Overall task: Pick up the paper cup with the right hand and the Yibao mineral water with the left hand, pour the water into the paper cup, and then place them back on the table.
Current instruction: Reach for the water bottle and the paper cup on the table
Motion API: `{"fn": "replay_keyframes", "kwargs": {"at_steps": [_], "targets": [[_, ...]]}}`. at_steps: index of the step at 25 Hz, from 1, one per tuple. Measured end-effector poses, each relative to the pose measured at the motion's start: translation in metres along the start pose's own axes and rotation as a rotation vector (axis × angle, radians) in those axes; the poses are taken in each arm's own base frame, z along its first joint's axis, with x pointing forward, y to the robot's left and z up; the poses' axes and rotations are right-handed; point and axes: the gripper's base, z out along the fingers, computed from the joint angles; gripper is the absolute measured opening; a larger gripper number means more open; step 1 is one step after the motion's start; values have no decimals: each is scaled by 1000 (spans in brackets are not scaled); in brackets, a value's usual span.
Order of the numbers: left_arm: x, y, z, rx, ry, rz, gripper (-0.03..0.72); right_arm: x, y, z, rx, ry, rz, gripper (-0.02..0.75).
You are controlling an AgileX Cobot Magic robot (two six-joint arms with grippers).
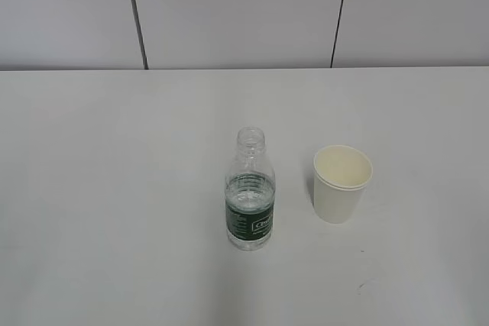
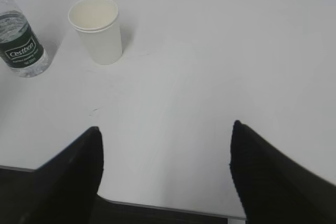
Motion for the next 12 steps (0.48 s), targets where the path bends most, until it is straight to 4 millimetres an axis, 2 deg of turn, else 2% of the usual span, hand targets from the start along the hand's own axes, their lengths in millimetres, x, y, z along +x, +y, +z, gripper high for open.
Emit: {"fn": "replay_keyframes", "kwargs": {"at_steps": [12], "targets": [[0, 0, 0, 0, 0, 0, 238, 0, 0, 0, 0, 0, 0, 586]]}}
